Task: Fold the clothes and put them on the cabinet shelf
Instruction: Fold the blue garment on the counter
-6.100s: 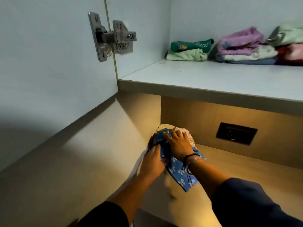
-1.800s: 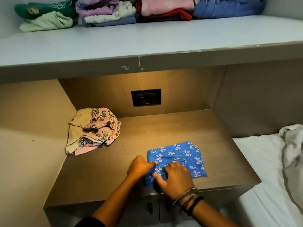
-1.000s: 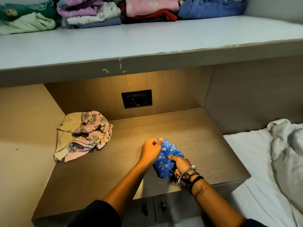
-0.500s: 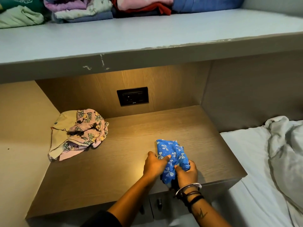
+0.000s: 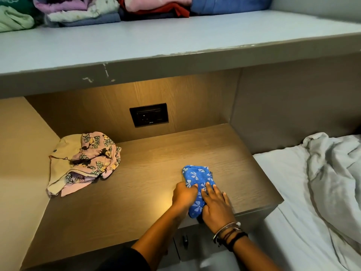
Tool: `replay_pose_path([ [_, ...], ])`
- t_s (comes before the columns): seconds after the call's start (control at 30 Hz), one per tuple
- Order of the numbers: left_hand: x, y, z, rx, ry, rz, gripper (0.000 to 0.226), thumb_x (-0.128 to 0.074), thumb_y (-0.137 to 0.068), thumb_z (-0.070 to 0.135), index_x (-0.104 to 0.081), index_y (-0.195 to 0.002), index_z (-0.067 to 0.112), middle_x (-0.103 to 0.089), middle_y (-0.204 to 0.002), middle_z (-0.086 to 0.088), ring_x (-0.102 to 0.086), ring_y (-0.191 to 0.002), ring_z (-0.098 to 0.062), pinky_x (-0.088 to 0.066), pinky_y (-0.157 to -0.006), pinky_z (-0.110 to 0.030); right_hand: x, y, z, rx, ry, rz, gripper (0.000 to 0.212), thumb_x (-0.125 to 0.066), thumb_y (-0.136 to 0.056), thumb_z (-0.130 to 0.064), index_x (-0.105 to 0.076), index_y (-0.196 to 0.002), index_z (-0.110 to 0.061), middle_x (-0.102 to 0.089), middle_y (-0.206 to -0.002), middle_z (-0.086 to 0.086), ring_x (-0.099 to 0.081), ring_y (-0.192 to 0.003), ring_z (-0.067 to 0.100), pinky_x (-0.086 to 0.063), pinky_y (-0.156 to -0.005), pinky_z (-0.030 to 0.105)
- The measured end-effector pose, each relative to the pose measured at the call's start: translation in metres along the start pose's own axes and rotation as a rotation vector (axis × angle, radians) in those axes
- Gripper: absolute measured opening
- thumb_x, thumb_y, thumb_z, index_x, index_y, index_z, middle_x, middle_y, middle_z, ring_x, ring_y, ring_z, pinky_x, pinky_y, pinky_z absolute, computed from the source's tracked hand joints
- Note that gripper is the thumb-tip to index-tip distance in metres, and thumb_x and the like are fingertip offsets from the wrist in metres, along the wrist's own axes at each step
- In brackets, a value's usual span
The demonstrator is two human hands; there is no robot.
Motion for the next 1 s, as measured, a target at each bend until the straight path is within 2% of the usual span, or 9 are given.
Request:
replay_pose_path([
  [0.13,-0.012,0.009,0.016,0.04,0.428,-0.25,0.022,-0.055,-0.094,0.012,-0.063,-0.112,0.002,-0.074,-0.102,-0.018,-0.072,-0.089,-0.034,-0.06,-0.08,-0.043,0.027,-0.001,0.012,-0.052,-0.541,0.246,0.042,-0.057,-0.083,-0.002,-0.061,-0.125,-0.01,-0.044,-0.145,0.01,-0.038,-0.133,0.025,-0.027,-0.11,0.028],
  [0.23,-0.017,0.019,0.031,0.019,0.68,-0.461,0.028,-0.053,-0.096,0.01,-0.061,-0.121,0.001,-0.069,-0.117,-0.021,-0.067,-0.106,-0.038,-0.052,-0.095,-0.053,0.048,-0.004,0.035,-0.19,-0.993,0.422,0.036,-0.068,-0.081,0.001,-0.061,-0.115,-0.007,-0.055,-0.125,0.013,-0.054,-0.117,0.029,-0.043,-0.103,0.039],
  [0.4,-0.035,0.032,0.047,-0.044,0.786,-0.63,0.036,-0.056,-0.09,0.0,-0.058,-0.125,0.006,-0.065,-0.126,-0.021,-0.065,-0.109,-0.037,-0.052,-0.094,-0.054,0.061,-0.019,0.058,-0.407,-1.561,0.037,0.042,-0.074,-0.078,-0.018,-0.059,-0.113,-0.002,-0.07,-0.108,0.018,-0.071,-0.086,0.029,-0.059,-0.065,0.033],
  [0.47,-0.052,0.034,0.049,-0.035,0.812,-0.641,0.04,-0.055,-0.088,-0.006,-0.056,-0.126,0.006,-0.064,-0.127,-0.021,-0.065,-0.107,-0.036,-0.054,-0.092,-0.052,0.066,-0.022,0.073,-0.411,-1.512,-0.04,0.04,-0.074,-0.075,-0.01,-0.062,-0.112,0.002,-0.072,-0.105,0.024,-0.071,-0.085,0.034,-0.06,-0.069,0.039],
  [0.53,-0.071,0.03,0.05,-0.012,0.796,-0.576,0.042,-0.054,-0.088,-0.01,-0.055,-0.126,0.007,-0.067,-0.123,-0.018,-0.067,-0.104,-0.034,-0.056,-0.088,-0.051,0.074,-0.026,0.1,-0.447,-1.434,0.067,0.039,-0.072,-0.076,0.001,-0.06,-0.113,0.001,-0.07,-0.107,0.024,-0.069,-0.087,0.036,-0.058,-0.079,0.045],
  [0.7,-0.116,0.026,0.054,-0.12,0.446,-0.312,0.066,-0.061,-0.086,-0.011,-0.036,-0.141,0.014,-0.06,-0.132,-0.013,-0.063,-0.111,-0.026,-0.056,-0.089,-0.039,0.09,-0.037,0.152,-0.423,-1.116,0.262,0.032,-0.071,-0.075,0.007,-0.063,-0.099,-0.013,-0.071,-0.106,0.015,-0.069,-0.082,0.023,-0.056,-0.07,0.032],
  [0.8,-0.124,0.027,0.062,-0.394,-0.131,-0.079,0.086,-0.065,-0.087,0.01,-0.011,-0.153,0.013,-0.029,-0.155,-0.014,-0.034,-0.14,-0.028,-0.034,-0.112,-0.039,0.088,-0.037,0.166,-0.425,-0.844,0.32,0.041,-0.071,-0.075,0.0,-0.06,-0.113,-0.011,-0.065,-0.114,0.017,-0.063,-0.092,0.027,-0.054,-0.08,0.033],
  [0.87,-0.126,0.028,0.071,-0.652,-0.588,0.101,0.079,-0.058,-0.09,0.03,-0.013,-0.154,0.017,-0.014,-0.161,-0.01,-0.013,-0.148,-0.029,-0.014,-0.12,-0.045,0.098,-0.033,0.167,-0.336,-0.489,0.389,0.048,-0.068,-0.077,-0.01,-0.057,-0.124,-0.015,-0.059,-0.121,0.015,-0.057,-0.102,0.029,-0.05,-0.085,0.032],
  [1.0,-0.141,0.013,0.058,-0.838,-0.918,-0.084,0.056,-0.027,-0.102,0.039,-0.018,-0.154,0.018,-0.011,-0.164,-0.003,-0.001,-0.152,-0.019,0.002,-0.121,-0.041,0.097,-0.026,0.146,-0.124,-0.021,0.411,0.048,-0.05,-0.091,-0.03,-0.047,-0.137,-0.016,-0.041,-0.149,0.013,-0.04,-0.135,0.033,-0.034,-0.108,0.047],
])
Point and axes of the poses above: each hand's wrist, its own y-axis away from the middle knuckle, its own x-axis out of the back of the hand, z = x × y, the point moved 6 cm from there along -y, towards the middle knuckle
